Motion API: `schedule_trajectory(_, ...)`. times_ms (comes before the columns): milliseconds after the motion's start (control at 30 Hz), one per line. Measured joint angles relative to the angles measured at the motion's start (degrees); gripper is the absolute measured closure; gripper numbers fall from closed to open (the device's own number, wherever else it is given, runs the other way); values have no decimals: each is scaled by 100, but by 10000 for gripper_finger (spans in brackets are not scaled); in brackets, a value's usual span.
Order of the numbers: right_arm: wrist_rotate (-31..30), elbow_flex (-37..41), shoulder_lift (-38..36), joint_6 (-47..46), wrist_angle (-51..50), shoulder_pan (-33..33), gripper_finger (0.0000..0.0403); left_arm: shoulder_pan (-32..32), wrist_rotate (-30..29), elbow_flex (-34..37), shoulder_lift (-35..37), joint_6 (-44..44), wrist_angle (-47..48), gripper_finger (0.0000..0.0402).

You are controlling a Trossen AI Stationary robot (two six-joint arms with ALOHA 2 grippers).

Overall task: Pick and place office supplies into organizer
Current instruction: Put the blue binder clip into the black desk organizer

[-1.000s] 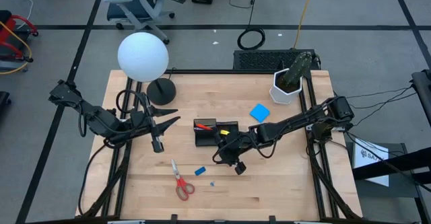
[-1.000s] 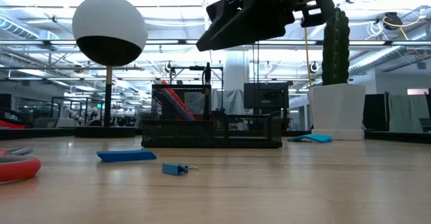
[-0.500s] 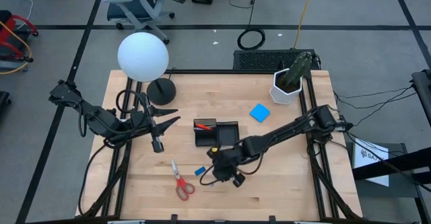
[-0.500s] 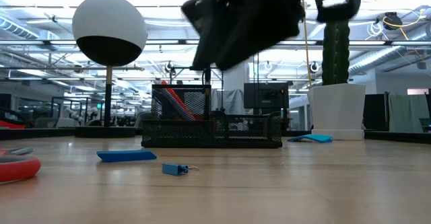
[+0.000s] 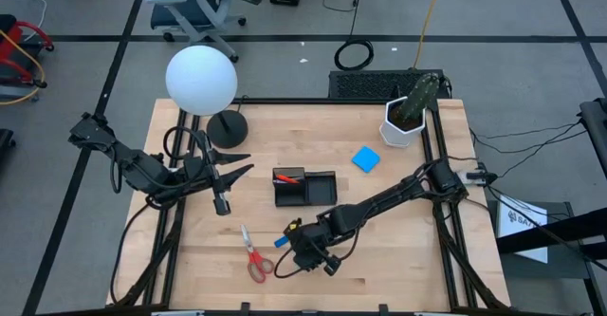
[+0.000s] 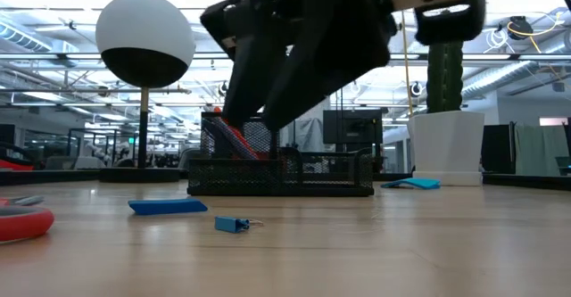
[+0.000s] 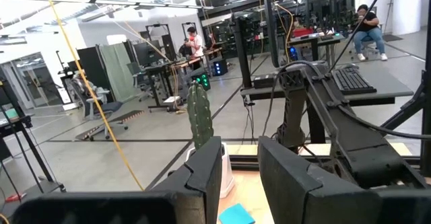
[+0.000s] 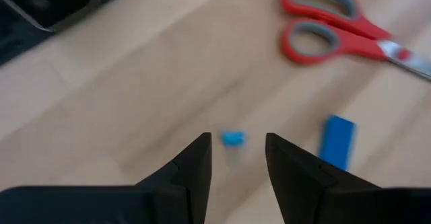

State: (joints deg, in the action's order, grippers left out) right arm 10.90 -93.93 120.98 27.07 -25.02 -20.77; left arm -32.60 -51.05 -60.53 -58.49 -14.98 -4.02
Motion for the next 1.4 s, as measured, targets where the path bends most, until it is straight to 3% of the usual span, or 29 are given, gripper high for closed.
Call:
schedule_trajectory(100, 303, -72, 128, 53, 30, -5, 273, 0, 0, 0, -1, 0, 1, 298)
schedule_trajectory(567, 291, -74, 464, 254, 680, 13, 273, 0, 0, 0, -1, 0, -6, 298)
schedule_trajectory(967, 295, -47, 560, 278, 654, 196, 273, 0, 0, 0, 0, 0, -12, 298)
schedule_trajectory(1400, 725, 123, 560, 219, 826, 242, 273, 0, 0, 0, -1, 2, -3, 298)
